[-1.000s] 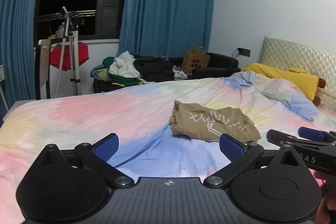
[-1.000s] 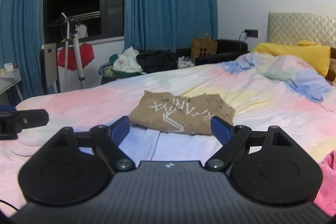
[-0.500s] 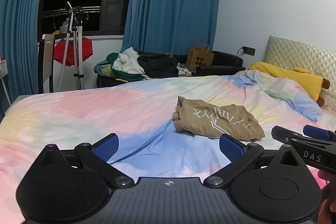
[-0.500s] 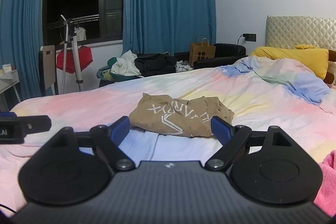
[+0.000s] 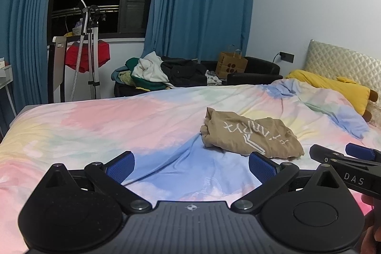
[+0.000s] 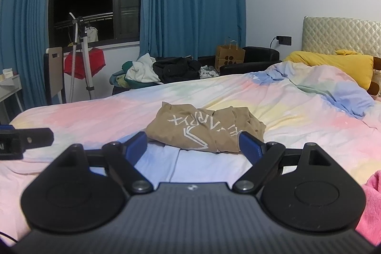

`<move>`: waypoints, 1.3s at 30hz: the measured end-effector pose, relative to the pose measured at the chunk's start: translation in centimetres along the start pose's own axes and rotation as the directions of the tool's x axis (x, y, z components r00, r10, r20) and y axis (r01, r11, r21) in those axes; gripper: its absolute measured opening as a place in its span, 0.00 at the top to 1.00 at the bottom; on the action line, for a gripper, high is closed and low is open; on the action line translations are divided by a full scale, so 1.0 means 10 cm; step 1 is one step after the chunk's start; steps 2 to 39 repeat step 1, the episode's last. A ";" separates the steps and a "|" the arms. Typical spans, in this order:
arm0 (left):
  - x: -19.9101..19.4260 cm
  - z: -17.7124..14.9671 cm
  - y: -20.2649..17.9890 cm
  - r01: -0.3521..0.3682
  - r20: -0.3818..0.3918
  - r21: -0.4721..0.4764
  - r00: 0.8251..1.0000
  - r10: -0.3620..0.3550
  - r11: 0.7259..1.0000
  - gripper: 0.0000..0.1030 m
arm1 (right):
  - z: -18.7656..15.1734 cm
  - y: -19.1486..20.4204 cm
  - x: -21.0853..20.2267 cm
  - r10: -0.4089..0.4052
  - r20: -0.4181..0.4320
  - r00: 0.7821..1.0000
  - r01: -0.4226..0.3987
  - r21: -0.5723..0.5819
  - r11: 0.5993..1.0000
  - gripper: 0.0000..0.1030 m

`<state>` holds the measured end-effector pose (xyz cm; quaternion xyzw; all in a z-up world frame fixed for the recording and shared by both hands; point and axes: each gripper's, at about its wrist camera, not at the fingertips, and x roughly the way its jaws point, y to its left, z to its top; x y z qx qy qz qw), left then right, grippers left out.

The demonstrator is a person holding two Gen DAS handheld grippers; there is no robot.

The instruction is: Fold clothes

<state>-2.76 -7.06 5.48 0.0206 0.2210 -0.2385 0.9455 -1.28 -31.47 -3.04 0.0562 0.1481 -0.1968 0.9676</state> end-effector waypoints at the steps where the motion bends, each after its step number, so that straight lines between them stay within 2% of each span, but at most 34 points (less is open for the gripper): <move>1: 0.00 0.00 0.00 -0.003 0.000 0.001 1.000 0.003 1.000 0.00 | 0.00 0.00 0.00 0.000 0.000 1.000 0.000 0.000 1.000 0.17; 39: 0.00 0.00 0.00 -0.003 0.000 0.001 1.000 0.003 1.000 0.00 | 0.00 0.00 0.00 0.000 0.000 1.000 0.000 0.000 1.000 0.17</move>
